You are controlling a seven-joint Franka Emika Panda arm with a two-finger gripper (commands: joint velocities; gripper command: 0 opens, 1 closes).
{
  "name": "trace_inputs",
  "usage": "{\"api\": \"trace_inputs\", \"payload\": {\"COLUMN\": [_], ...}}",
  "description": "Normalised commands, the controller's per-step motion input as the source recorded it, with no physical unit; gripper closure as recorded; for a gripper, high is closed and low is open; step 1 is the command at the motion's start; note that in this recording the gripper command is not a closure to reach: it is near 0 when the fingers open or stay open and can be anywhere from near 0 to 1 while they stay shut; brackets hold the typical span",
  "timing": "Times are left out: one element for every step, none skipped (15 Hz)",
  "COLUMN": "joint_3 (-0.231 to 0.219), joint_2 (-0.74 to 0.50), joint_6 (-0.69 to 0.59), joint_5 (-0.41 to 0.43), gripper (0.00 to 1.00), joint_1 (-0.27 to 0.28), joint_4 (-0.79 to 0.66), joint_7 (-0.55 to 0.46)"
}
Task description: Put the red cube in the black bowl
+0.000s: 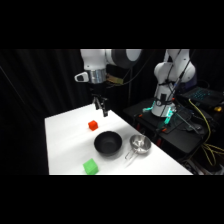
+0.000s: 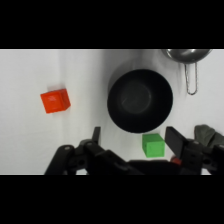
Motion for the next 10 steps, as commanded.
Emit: {"api": "trace_inputs", "payload": {"joint_3": [-0.011,-0.025,-0.048,-0.07,-0.096,-0.107,-0.113,-0.112,-0.1,-0.083], "joint_2": [0.0,0.04,0.07,0.08,0.08,0.07,0.09,0.12,0.15,0.19], "joint_6": [-0.02,0.03,0.02,0.0,0.02,0.03,0.03,-0.03,-0.08,-0.11], "joint_5": [0.001,-0.011,0.013,0.062,0.083,0.102,0.087,0.097,0.093,0.115], "gripper": [0.0,0.0,0.0,0.0,0.0,0.0,0.0,0.0,0.0,0.0], "joint_1": [0.012,-0.004,-0.036,-0.073,-0.114,-0.134,-0.146,-0.161,-0.161,-0.16], "joint_4": [0.01,0.05,0.11,0.18,0.24,0.26,0.31,0.36,0.4,0.43], "joint_7": [0.0,-0.03,-0.11,-0.24,-0.34,-0.37,-0.39,-0.49,-0.57,-0.63]}}
